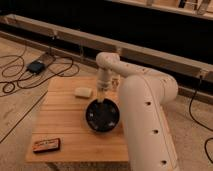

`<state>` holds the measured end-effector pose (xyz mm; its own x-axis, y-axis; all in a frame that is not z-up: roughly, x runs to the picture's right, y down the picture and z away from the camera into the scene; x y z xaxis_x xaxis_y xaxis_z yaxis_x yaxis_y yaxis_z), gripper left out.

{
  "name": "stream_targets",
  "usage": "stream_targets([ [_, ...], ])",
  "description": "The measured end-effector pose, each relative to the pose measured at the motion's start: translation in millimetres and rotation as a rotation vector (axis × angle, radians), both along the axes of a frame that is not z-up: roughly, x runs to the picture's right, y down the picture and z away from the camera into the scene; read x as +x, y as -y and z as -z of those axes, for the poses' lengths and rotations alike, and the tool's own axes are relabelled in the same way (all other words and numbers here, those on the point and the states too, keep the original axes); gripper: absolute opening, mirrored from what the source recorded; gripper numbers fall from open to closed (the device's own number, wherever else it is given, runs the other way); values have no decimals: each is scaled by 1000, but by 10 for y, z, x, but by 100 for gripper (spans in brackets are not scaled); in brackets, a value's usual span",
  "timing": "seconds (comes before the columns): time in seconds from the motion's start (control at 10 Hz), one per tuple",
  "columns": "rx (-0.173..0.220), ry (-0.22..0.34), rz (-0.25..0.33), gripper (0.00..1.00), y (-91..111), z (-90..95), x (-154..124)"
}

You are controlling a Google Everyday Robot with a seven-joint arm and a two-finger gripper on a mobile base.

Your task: Pick up the ceramic bowl

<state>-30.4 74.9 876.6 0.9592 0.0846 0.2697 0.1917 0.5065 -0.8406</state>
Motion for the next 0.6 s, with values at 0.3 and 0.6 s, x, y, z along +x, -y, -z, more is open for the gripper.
stream_targets([
  [0.3, 5, 5, 18, 0, 156, 14, -18],
  [0.6, 37, 21, 18, 0, 271, 45, -97],
])
